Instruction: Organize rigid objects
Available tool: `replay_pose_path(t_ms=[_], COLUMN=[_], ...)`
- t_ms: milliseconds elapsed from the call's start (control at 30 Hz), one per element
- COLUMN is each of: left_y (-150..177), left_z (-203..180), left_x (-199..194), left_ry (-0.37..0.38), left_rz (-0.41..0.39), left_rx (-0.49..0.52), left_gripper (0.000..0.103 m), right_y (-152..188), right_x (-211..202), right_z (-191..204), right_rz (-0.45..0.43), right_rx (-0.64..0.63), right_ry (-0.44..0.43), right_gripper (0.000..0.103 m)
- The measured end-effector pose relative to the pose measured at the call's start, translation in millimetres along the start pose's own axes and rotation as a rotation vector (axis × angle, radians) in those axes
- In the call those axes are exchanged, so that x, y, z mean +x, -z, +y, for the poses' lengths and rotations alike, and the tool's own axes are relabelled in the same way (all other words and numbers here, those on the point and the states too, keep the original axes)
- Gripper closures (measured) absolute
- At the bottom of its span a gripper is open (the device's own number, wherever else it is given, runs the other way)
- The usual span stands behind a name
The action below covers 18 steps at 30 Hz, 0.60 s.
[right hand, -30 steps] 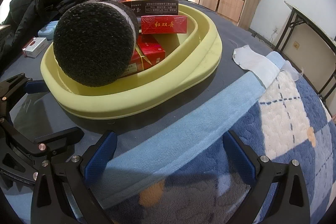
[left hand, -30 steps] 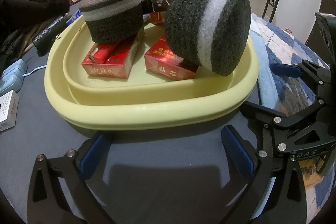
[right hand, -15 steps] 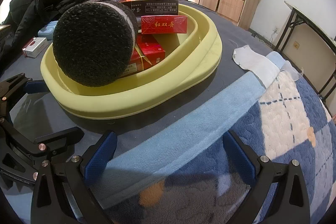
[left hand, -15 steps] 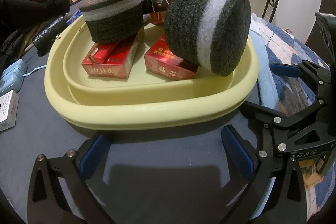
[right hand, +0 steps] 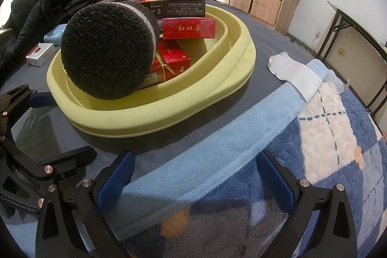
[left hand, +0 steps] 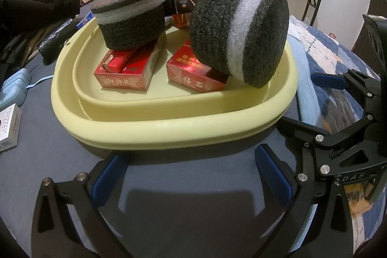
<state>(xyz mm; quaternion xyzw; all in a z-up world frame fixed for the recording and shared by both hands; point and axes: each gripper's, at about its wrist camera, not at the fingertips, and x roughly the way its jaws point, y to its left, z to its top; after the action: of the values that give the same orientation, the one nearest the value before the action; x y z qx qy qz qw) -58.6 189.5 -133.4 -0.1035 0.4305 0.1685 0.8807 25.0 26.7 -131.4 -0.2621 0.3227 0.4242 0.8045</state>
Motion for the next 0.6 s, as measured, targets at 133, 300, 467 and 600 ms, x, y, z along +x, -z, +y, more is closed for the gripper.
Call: replay_pose_path(t_ms=[133, 300, 467, 600], left_y=[-0.2, -0.5, 1.0, 0.3], left_z=[0.1, 0.1, 0.1, -0.1], left_x=[-0.3, 0.1, -0.2, 0.1], left_ry=[0.0, 0.0, 0.0, -0.001], left_rz=[0.0, 0.0, 0.0, 0.001], left_rx=[0.0, 0.0, 0.0, 0.0], left_gripper=[0.0, 0.0, 0.0, 0.0], right_y=[0.2, -0.2, -0.5, -0.3], right_x=[0.0, 0.5, -1.4, -0.4], right_z=[0.6, -0.5, -1.7, -1.0], right_rz=[0.0, 0.0, 0.0, 0.001], right_rx=[0.0, 0.0, 0.0, 0.0], right_ry=[0.0, -0.001, -0.001, -0.001], right_gripper=[0.0, 0.0, 0.0, 0.0])
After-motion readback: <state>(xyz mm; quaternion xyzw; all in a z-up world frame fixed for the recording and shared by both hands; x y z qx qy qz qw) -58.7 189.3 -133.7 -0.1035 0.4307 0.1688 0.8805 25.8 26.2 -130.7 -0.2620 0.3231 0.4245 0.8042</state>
